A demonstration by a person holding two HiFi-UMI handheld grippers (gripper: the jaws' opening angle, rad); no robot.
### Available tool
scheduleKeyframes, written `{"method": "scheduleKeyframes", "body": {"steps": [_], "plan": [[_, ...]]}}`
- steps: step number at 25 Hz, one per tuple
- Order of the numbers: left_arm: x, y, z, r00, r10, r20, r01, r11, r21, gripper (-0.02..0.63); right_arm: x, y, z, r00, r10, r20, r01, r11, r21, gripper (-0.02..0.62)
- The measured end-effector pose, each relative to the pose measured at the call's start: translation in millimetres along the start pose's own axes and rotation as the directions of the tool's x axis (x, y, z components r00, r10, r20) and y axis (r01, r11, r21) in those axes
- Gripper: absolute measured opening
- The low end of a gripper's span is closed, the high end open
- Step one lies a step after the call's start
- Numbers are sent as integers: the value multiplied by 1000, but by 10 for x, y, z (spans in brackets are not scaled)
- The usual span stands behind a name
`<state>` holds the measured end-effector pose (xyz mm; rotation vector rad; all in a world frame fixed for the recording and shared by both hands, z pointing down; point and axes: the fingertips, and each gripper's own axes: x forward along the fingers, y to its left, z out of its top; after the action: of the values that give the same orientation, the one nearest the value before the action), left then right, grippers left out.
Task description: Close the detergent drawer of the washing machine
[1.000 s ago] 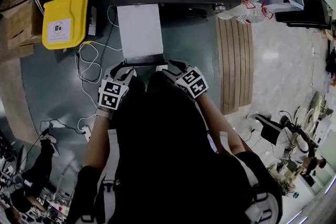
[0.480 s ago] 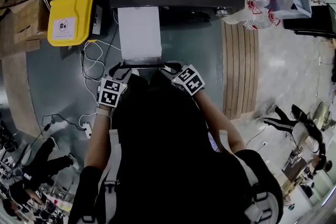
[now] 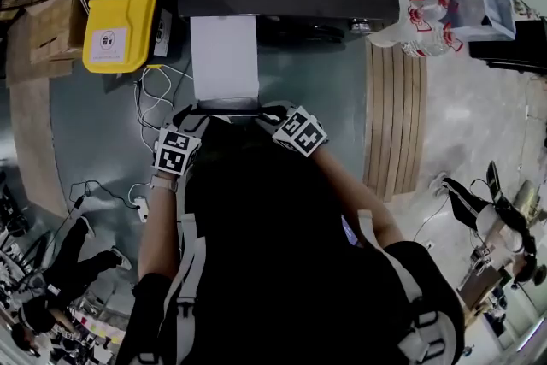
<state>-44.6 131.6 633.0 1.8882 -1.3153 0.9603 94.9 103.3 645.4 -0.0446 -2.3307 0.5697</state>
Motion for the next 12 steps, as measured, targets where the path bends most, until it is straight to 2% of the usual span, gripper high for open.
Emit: {"method": "scheduleKeyframes", "body": {"steps": [6, 12], "plan": [[-19, 10, 6, 1000, 10, -5, -10, 1000, 8, 207, 5, 24, 26, 1000, 9, -12, -10, 997, -71, 89], [-33, 6, 23, 1000, -15, -11, 16, 1000, 16, 201, -5, 35, 50, 999, 41, -22, -43, 994, -98, 86]]}}
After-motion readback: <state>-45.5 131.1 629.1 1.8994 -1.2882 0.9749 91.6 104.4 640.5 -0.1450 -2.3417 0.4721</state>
